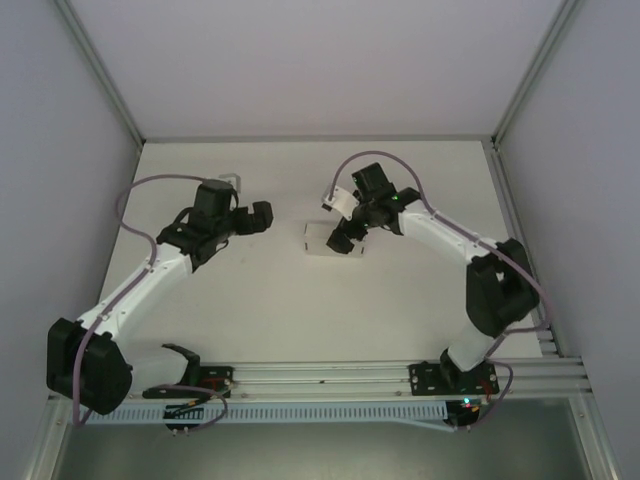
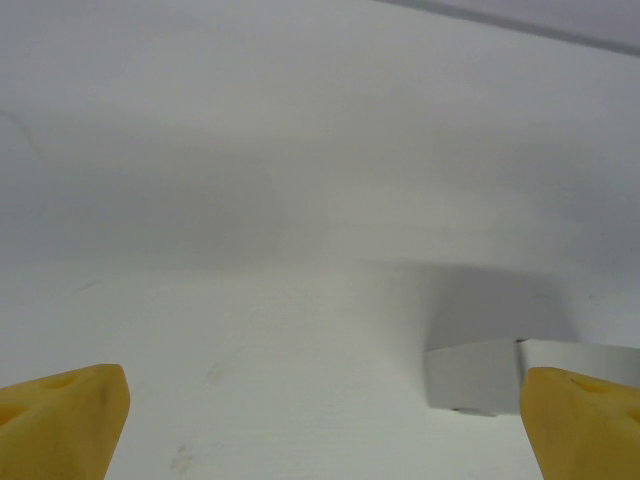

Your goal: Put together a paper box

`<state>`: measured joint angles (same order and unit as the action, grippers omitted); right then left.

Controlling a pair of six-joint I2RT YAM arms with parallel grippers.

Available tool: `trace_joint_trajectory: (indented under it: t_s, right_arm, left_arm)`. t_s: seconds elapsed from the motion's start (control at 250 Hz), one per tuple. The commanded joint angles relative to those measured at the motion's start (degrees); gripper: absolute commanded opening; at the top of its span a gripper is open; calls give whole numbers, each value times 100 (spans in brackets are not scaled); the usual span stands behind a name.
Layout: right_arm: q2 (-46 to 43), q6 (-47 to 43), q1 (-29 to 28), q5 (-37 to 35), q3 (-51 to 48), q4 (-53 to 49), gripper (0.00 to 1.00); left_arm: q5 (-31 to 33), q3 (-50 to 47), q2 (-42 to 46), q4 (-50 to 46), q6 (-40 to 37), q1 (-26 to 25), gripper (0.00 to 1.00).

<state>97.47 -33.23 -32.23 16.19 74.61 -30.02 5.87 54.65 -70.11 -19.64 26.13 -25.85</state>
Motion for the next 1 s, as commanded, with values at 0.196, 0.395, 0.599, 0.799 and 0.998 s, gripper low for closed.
trace_joint_trajectory:
  t_s: [0.196,0.395,0.599,0.799,0.998]
  right_arm:
    - [1521,-1115,-20,-355,1570,-1884,73]
    - [1095,-1095,-409,-1311,1116,-1179,40]
    - [732,-1639,-1120,-3546,233,18,31]
    - [359,-2921,-1584,-4656,-1268,2253,32]
    - [-441,-2538,-1656,-3870,-2124,2583,52]
  left_arm:
    - [373,-227,13,-295,-71,36,100]
    - [375,-265,175,-252,-115,29,100]
    - [518,-318,248,-313,-99,18,100]
    - [670,-499,440,-291,-97,53,100]
    - [696,-576,568,-293,-79,67,100]
